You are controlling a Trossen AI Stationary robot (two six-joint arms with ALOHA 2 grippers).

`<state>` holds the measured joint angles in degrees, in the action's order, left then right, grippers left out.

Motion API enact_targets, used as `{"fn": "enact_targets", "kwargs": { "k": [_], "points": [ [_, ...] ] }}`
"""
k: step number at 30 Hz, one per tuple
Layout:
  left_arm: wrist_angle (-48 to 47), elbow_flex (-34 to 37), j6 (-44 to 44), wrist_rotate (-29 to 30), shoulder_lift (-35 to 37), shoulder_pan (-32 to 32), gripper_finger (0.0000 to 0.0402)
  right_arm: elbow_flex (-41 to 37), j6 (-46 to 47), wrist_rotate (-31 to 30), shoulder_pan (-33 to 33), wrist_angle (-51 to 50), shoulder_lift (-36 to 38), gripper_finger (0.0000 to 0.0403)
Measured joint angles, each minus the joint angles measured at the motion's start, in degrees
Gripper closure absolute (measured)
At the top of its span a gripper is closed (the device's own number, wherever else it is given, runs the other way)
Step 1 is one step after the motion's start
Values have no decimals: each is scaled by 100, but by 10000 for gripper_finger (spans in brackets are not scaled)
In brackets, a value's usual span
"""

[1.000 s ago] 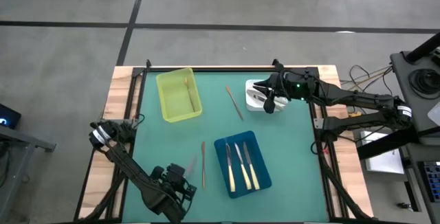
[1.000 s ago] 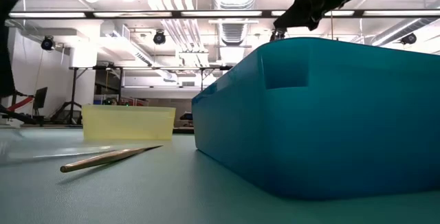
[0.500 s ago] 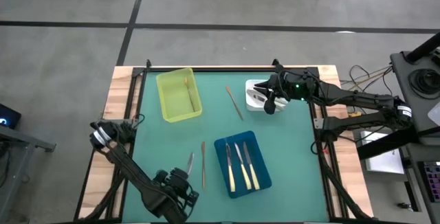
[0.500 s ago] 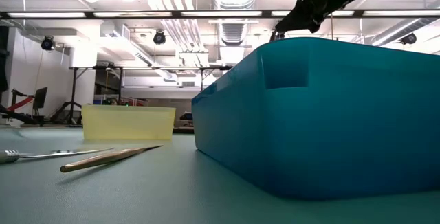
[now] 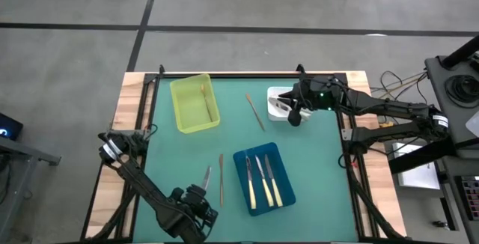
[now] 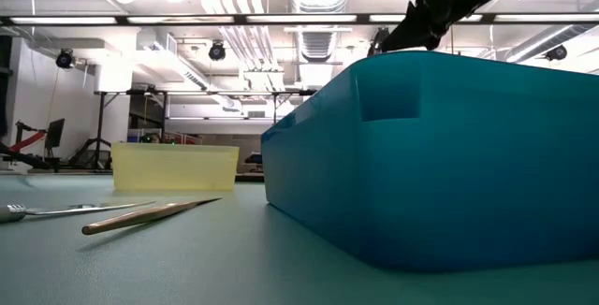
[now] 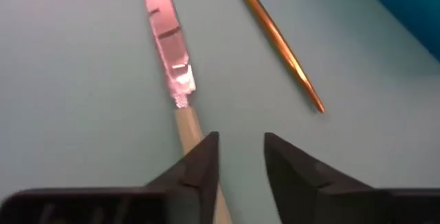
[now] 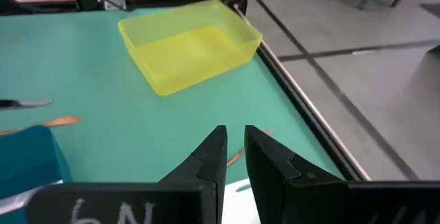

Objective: Sort silverware by color (type)
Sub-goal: Put the green knife into the white bin

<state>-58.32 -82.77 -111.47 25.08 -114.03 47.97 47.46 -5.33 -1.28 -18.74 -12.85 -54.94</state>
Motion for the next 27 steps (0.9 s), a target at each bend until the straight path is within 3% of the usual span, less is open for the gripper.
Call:
{"fn": "enact_targets", "kwargs": {
  "k": [8, 14, 19, 27],
  "points": [
    [-60, 9, -179, 70, -460, -91, 189, -7, 27, 0, 0, -159, 0, 360],
    [-167, -75, -410, -72, -841, -97, 155, -48, 43, -2, 0, -187, 0, 360],
    [-218, -121, -471, -59, -975, -80, 174, -63, 43, -2, 2, -187, 0, 360],
    [-310, -109, -715, -107, -1002, -77, 291, -63, 45, -2, 2, -187, 0, 360]
  ]
}}
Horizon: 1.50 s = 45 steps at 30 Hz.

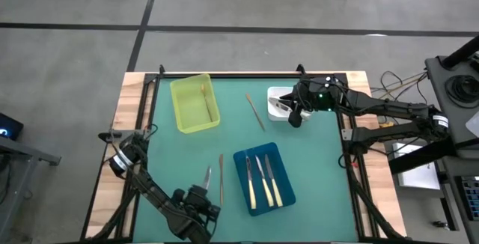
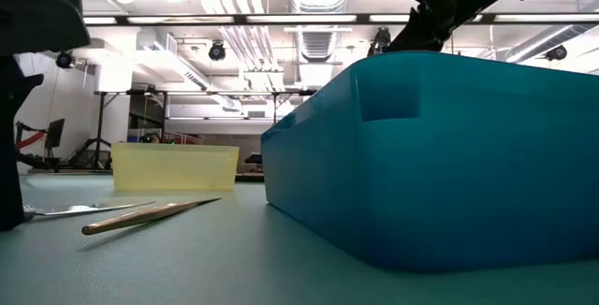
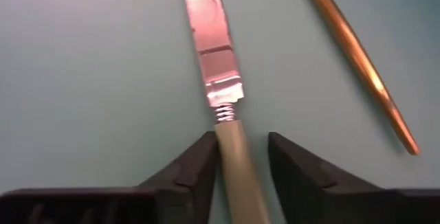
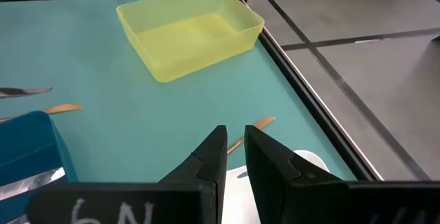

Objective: Sort silverware by color (type)
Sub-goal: Put the green knife into the white bin

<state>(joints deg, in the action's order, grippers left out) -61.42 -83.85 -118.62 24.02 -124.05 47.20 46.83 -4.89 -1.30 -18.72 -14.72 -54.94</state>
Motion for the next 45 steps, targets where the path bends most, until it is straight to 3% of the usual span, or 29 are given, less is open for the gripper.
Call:
{"fn": "enact_targets", "kwargs": {
  "k": [6, 12, 19, 26, 37, 45],
  "points": [
    [-132, 7, -365, -40, -4, 2, 380, -20, 39, 0, 0, -15, 0, 360],
    [-177, 16, -781, 142, 32, 66, 380, -66, 12, 0, 0, -103, 0, 360],
    [-547, 52, -1301, 722, 318, 283, 401, -105, -2, 4, 0, -102, 0, 360],
    [-694, 48, -1247, 1407, 569, 374, 397, -111, -2, 24, 2, -77, 0, 360],
    [-459, 33, -464, 1426, 710, 406, 400, -109, -22, 24, 2, 22, 0, 360],
    [-516, 41, -705, 1252, 704, 413, 387, -105, 37, 24, 2, 6, 0, 360]
  ]
}}
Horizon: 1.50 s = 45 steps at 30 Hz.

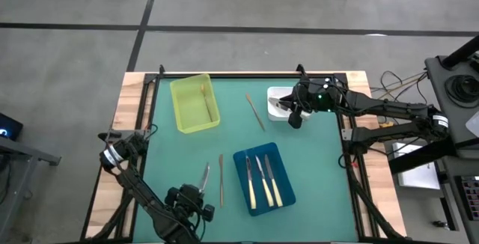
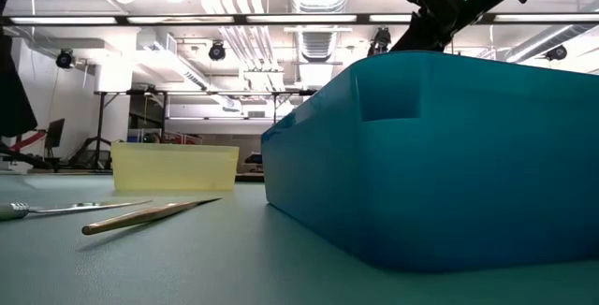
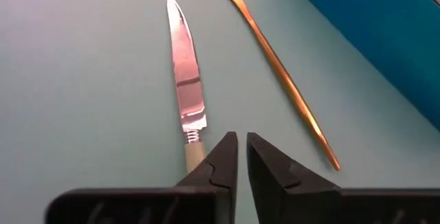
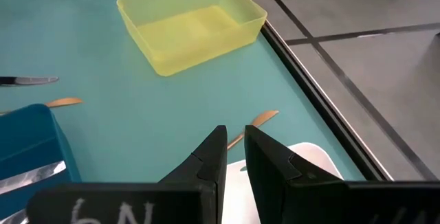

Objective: Sort silverware by color (type)
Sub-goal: Put the green knife into the white bin

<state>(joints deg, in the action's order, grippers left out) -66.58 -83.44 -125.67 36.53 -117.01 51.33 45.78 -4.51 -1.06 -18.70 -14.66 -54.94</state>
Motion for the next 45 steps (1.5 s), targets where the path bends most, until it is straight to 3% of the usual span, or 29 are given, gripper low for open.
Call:
{"fn": "enact_targets", "kwargs": {
  "k": [5, 13, 21, 29, 37, 45],
  "points": [
    [15, 0, 12, 0, 0, 0, 344, 0, -43, 2, 0, -12, 0, 360],
    [101, 108, 570, 35, -7, 132, 243, -2, -103, 0, 0, -19, 0, 360],
    [390, 129, 521, 305, -582, 378, 179, -7, -103, 0, -2, -4, 0, 360],
    [54, -227, 171, 290, -1232, 388, 174, -9, -57, 0, -1, -4, 0, 360],
    [-877, -664, -430, -172, -1458, 365, 183, -9, -42, 0, -2, -4, 0, 360],
    [-494, -480, -460, -149, -1431, 372, 220, -9, -39, 0, 0, -12, 0, 360]
  ]
}}
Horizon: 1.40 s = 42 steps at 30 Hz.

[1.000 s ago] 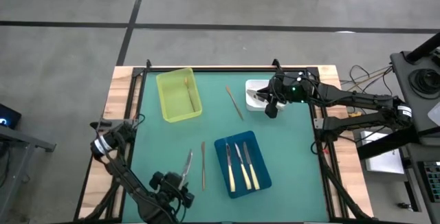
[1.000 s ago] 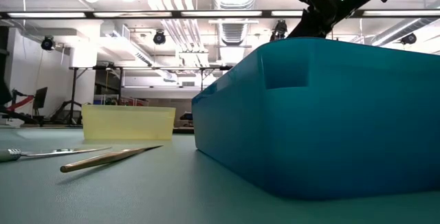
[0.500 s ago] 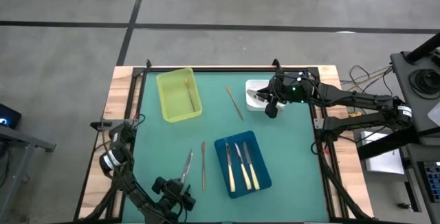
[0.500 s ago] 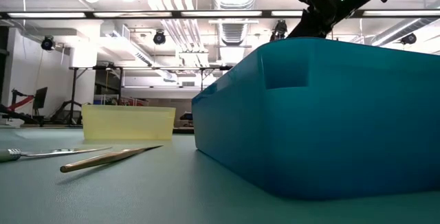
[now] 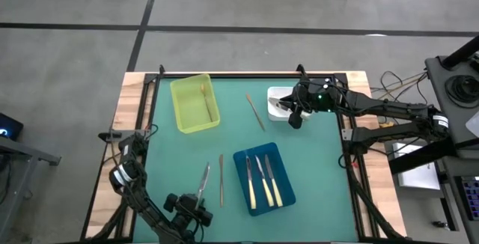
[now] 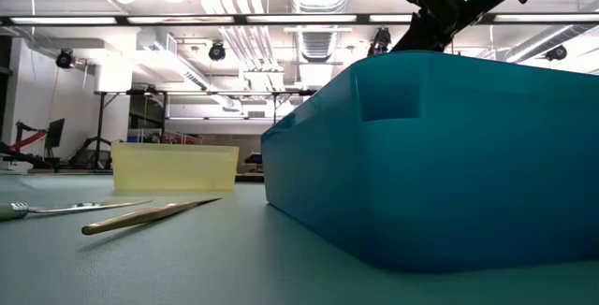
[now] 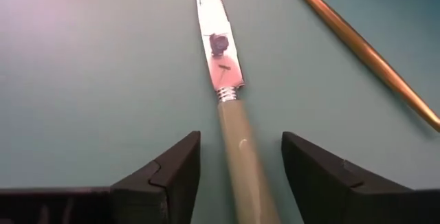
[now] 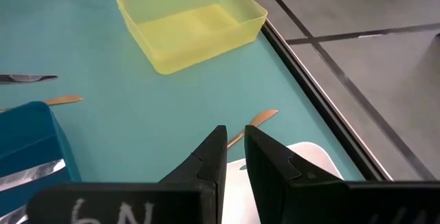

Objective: Sort silverware by color (type)
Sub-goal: Put the green knife into the white bin

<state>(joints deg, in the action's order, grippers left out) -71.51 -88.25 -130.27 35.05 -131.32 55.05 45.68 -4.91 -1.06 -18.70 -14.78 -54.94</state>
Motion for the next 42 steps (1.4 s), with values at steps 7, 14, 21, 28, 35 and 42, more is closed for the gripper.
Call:
{"fn": "enact_targets", "kwargs": {
  "k": [7, 14, 21, 28, 35, 42],
  "points": [
    [74, 54, -120, -3, -1, 0, 290, 1, 0, 0, 0, -1, 0, 360],
    [65, 63, -290, -56, 127, -7, 372, -37, 90, 0, -2, -3, 0, 360],
    [-385, 53, -329, 306, 686, -17, 396, -39, 79, 0, -1, 17, -2, 360],
    [-835, 39, 235, 1886, 1589, -20, 397, -36, 197, 0, 18, 58, -29, 360],
    [-1043, 85, 1416, 2295, 2529, -293, 400, -39, 199, 2, 63, 300, -42, 360],
    [-1401, 183, 2259, 1914, 3441, -557, 401, -104, 424, -1, 111, 481, -50, 360]
  ]
}}
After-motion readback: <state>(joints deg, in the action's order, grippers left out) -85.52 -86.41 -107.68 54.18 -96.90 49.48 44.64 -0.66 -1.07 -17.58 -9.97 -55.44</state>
